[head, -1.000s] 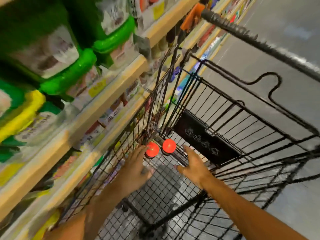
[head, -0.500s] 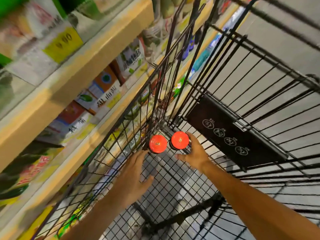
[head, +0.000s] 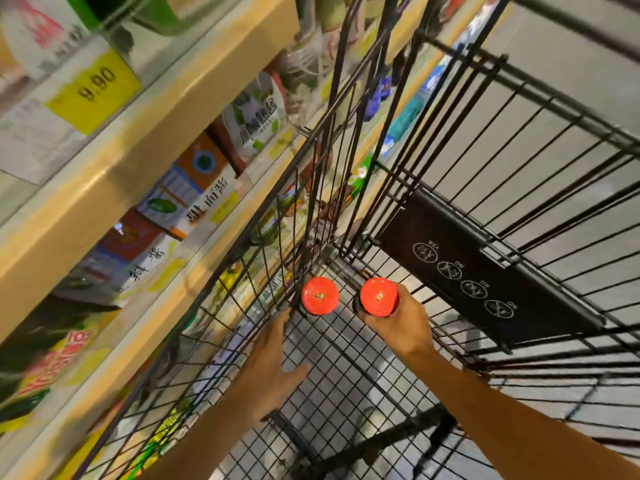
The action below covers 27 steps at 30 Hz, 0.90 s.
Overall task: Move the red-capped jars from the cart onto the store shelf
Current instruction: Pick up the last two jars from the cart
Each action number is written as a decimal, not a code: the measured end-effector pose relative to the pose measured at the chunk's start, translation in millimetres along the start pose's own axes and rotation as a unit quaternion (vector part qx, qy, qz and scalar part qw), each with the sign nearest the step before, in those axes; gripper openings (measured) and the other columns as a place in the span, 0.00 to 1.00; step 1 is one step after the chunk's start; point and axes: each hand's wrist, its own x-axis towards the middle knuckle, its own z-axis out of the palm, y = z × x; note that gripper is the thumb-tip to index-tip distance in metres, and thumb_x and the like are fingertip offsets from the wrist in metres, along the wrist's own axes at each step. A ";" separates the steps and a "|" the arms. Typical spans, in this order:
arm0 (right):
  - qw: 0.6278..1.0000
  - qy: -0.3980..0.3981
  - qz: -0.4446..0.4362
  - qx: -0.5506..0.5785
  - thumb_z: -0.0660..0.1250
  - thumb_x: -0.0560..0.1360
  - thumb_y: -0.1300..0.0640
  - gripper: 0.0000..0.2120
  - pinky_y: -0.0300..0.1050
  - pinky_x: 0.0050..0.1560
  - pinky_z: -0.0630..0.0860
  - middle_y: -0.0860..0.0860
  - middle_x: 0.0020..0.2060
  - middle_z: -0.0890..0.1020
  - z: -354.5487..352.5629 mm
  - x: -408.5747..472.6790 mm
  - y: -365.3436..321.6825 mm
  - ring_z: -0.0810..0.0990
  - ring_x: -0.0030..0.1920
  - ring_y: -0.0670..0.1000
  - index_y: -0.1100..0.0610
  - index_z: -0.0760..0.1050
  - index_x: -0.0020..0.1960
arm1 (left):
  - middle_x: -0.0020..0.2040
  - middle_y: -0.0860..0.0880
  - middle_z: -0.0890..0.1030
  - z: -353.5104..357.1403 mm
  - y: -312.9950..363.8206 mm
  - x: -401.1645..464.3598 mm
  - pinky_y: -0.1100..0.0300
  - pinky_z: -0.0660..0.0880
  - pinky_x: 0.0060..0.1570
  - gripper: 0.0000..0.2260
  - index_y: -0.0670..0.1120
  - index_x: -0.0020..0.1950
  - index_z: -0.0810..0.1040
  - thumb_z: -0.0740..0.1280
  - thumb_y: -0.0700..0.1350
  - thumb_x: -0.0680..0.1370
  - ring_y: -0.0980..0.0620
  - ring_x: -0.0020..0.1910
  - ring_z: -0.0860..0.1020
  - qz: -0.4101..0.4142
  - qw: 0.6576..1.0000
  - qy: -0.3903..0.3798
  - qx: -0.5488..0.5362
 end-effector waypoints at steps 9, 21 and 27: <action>0.999 -0.015 -0.029 -0.028 0.84 0.60 0.48 0.35 0.49 0.58 0.80 0.43 0.50 0.82 -25.1 -22.5 18.3 0.81 0.53 0.46 0.47 0.73 0.63 | 0.78 0.49 0.62 16.7 20.1 67.5 0.42 0.64 0.73 0.55 0.57 0.80 0.46 0.82 0.48 0.66 0.48 0.76 0.62 -0.012 0.997 0.064 -0.037; 0.999 -0.006 -0.042 -0.007 0.84 0.60 0.47 0.35 0.48 0.56 0.81 0.41 0.49 0.80 -30.2 -26.6 19.1 0.81 0.52 0.45 0.46 0.73 0.62 | 0.59 0.52 0.78 23.4 26.9 96.7 0.47 0.79 0.57 0.37 0.57 0.67 0.69 0.83 0.42 0.64 0.47 0.59 0.77 0.029 0.991 0.121 -0.041; 0.999 -0.005 -0.036 -0.011 0.84 0.59 0.44 0.34 0.47 0.57 0.80 0.44 0.50 0.82 -38.1 -38.0 9.8 0.82 0.52 0.46 0.47 0.74 0.61 | 0.55 0.55 0.80 23.5 25.4 62.9 0.51 0.80 0.57 0.35 0.56 0.64 0.74 0.84 0.46 0.61 0.54 0.55 0.79 0.036 0.986 0.136 -0.090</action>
